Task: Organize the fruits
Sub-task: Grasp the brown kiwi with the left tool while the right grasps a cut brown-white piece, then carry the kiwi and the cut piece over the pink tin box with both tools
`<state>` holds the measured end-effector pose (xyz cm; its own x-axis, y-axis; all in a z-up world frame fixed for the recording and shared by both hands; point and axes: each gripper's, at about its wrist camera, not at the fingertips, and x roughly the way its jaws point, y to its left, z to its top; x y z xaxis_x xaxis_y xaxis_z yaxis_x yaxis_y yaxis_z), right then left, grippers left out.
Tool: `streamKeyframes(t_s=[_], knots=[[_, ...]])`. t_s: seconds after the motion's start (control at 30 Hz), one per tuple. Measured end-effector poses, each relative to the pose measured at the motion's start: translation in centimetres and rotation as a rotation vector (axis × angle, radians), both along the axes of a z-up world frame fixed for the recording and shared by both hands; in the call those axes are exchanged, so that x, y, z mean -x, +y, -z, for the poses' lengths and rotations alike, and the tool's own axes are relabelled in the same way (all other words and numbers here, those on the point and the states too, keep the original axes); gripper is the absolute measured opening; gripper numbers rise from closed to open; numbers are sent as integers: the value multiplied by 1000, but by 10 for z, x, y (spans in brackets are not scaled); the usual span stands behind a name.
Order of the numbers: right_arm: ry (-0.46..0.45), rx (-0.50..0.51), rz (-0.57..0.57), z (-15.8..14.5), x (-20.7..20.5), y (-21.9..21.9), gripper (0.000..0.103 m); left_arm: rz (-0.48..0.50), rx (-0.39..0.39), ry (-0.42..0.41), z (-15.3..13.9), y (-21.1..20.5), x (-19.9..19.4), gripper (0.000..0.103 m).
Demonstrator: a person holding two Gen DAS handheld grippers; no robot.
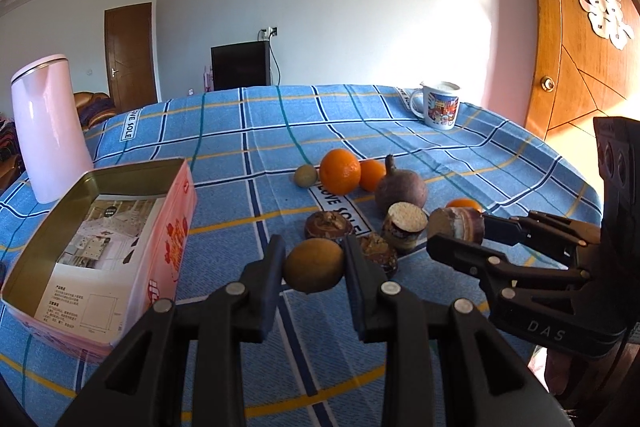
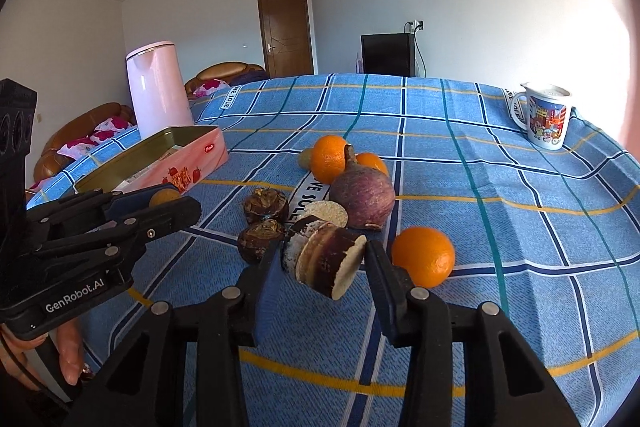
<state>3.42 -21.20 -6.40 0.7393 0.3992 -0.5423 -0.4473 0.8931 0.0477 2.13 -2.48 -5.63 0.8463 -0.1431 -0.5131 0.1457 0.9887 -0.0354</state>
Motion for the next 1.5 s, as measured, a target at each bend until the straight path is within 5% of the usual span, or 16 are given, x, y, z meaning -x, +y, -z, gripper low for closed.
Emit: streamKeyframes(t_s=[1.5], knots=[[-157,-16,-283,-62,-2,102,44,-210,15,-99,-26,87,8,31]])
